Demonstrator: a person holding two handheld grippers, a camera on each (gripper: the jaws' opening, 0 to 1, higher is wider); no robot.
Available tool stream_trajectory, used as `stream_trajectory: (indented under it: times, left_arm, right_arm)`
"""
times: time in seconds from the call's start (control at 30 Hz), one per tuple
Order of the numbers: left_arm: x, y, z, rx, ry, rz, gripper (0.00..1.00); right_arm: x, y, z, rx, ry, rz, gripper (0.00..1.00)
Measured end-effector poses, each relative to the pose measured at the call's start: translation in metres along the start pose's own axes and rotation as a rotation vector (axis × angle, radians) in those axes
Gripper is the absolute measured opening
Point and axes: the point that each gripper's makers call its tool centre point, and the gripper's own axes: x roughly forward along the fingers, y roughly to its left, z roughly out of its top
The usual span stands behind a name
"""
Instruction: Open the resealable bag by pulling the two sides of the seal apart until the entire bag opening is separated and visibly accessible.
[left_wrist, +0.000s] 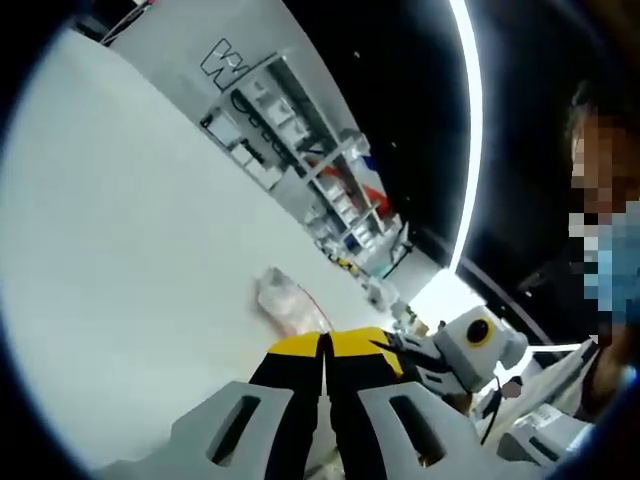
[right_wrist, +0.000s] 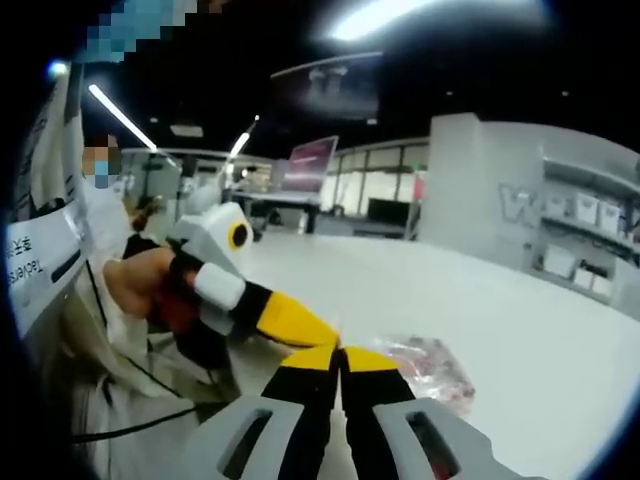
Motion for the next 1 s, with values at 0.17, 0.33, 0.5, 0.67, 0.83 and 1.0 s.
stream_trajectory:
  times: [0.17,0.33,0.5,0.67,0.83,1.0]
  left_arm:
    - [-0.0001,-0.0002,-0.0007,0.002,0.004,0.001,0.01]
    - [-0.0003,-0.0003,-0.001,0.004,0.005,0.002,0.01]
    - [-0.0005,-0.0007,-0.001,0.004,0.003,0.001,0.01]
    - [-0.0006,-0.0003,-0.0001,0.009,0.002,0.002,0.01]
    - [-0.0007,-0.0008,-0.0002,0.015,0.0,0.0,0.01]
    - [-0.0005,-0.0006,-0.0002,0.021,0.003,0.001,0.01]
  right_arm:
    - [-0.0002,-0.0004,-0.0004,0.008,0.002,0.001,0.0]
    - [-0.0004,-0.0007,-0.0001,0.005,0.001,-0.002,0.0]
    - [-0.0008,-0.0008,0.0009,-0.004,0.0,-0.007,0.0]
    - [-0.0012,-0.0011,0.0015,0.001,-0.002,-0.012,0.0]
    - [-0.0029,-0.0051,0.0039,0.004,-0.011,-0.03,0.0]
    - [-0.0032,-0.0053,0.003,0.007,-0.008,-0.03,0.0]
